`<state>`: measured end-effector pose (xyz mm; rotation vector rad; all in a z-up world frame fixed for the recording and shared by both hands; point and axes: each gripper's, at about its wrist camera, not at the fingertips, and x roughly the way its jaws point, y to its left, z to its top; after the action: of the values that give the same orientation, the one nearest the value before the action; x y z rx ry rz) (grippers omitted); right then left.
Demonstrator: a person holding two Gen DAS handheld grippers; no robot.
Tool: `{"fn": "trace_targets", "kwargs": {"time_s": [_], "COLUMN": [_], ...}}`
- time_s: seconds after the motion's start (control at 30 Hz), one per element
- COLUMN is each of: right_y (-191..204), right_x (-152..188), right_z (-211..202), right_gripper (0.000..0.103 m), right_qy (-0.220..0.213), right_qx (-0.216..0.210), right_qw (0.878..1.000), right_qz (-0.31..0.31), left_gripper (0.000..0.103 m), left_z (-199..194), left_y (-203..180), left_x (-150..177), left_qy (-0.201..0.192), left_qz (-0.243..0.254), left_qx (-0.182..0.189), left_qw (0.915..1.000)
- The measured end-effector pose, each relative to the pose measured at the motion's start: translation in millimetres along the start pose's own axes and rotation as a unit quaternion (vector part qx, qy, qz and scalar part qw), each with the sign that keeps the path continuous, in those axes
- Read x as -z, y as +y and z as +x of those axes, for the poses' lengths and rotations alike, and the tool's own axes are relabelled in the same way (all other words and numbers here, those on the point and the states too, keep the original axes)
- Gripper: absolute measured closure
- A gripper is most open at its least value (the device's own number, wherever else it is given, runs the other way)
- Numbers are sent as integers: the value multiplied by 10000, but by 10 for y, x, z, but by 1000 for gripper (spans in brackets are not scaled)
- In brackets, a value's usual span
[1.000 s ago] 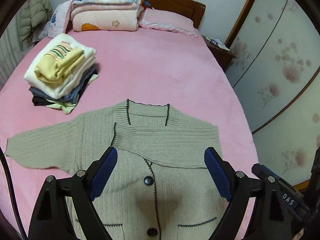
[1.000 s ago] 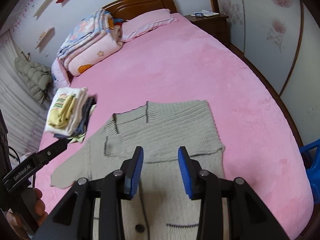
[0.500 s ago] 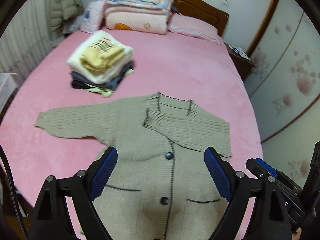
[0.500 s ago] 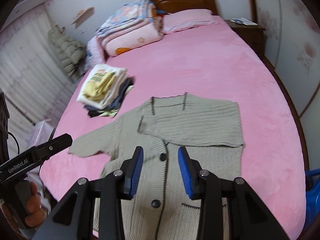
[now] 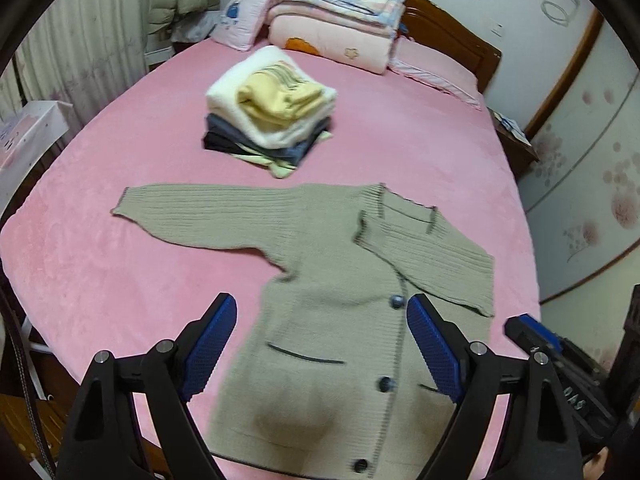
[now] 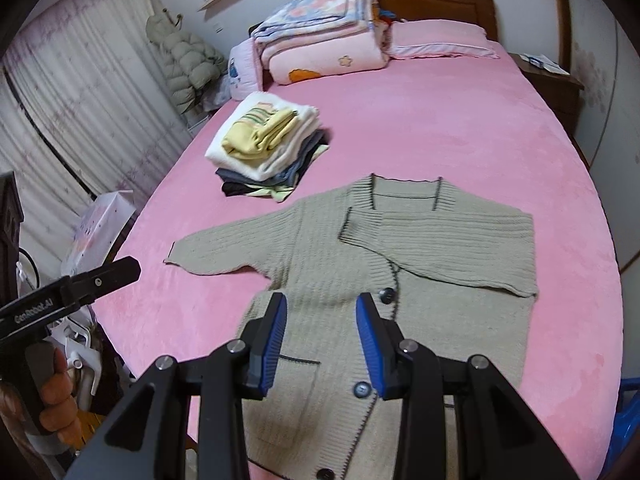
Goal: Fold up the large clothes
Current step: 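Release the cardigan and lift both tools away, then grasp the other sleeve cuff with the left tool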
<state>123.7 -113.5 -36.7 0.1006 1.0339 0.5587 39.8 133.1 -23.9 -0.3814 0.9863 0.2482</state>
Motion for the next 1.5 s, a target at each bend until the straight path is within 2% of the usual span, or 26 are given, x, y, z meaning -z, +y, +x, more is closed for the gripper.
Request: {"fn": "trace_targets", "kwargs": {"time_s": [0.1,0.27,0.37,0.5,0.53,0.6,0.67,0.8,0.9,1.0,1.03,1.07,1.1,1.13,1.27,1.37,1.5], "right_y": [306,859,1174,1561,1606,1742,1840,2023,2069,2024,1985,1957,1926,1897,1796,1681,1401], "right_x": [-67,-189,-251,-274,-268,-234,-209,-162,-153,-149,-135,-117,-89,-65,40,113,195], "right_z": [207,665,1019,1589,1689,1994,2202,2521,2662,2717,2734,2739,2738,2736,2644,2517,2303], "right_gripper": [67,67,67,67,67,67,67,67,67,67,67,67,67,67,67,67,67], "right_qy": [10,-49,-34,100,153,339,488,690,724,727,748,769,794,816,865,825,723], "right_qx": [81,410,449,539,557,557,562,640,748,808,837,852,872,896,946,973,962], "right_qw": [10000,9990,9985,9978,9976,9967,9958,9949,9942,9934,9927,9921,9914,9908,9889,9882,9868], "right_qz": [-1,171,308,371,386,490,526,367,267,366,443,501,563,607,754,842,1081], "left_gripper": [17,17,17,18,20,31,39,47,47,48,51,66,96,97,98,98,98], "left_z": [160,672,1059,1715,1881,2210,2564,3060,3282,3374,3383,3382,3384,3398,3252,2918,2371], "left_y": [483,1462,2085,2888,3064,3379,3680,4065,4158,4145,4122,4104,4094,4071,3915,3673,3133], "left_x": [-106,-297,-391,-483,-504,-542,-556,-553,-560,-591,-606,-629,-653,-684,-866,-1051,-1326], "left_qy": [138,567,759,979,944,918,974,1026,978,832,783,730,693,729,601,239,-281], "left_qz": [-162,-513,-793,-1391,-1495,-1731,-2062,-2486,-2612,-2606,-2598,-2562,-2521,-2514,-2396,-2233,-1782], "left_qx": [145,432,499,538,473,397,360,420,533,515,478,469,537,655,490,666,1065], "left_qw": [9997,9961,9927,9840,9831,9798,9730,9622,9588,9605,9613,9627,9637,9629,9678,9722,9778]}}
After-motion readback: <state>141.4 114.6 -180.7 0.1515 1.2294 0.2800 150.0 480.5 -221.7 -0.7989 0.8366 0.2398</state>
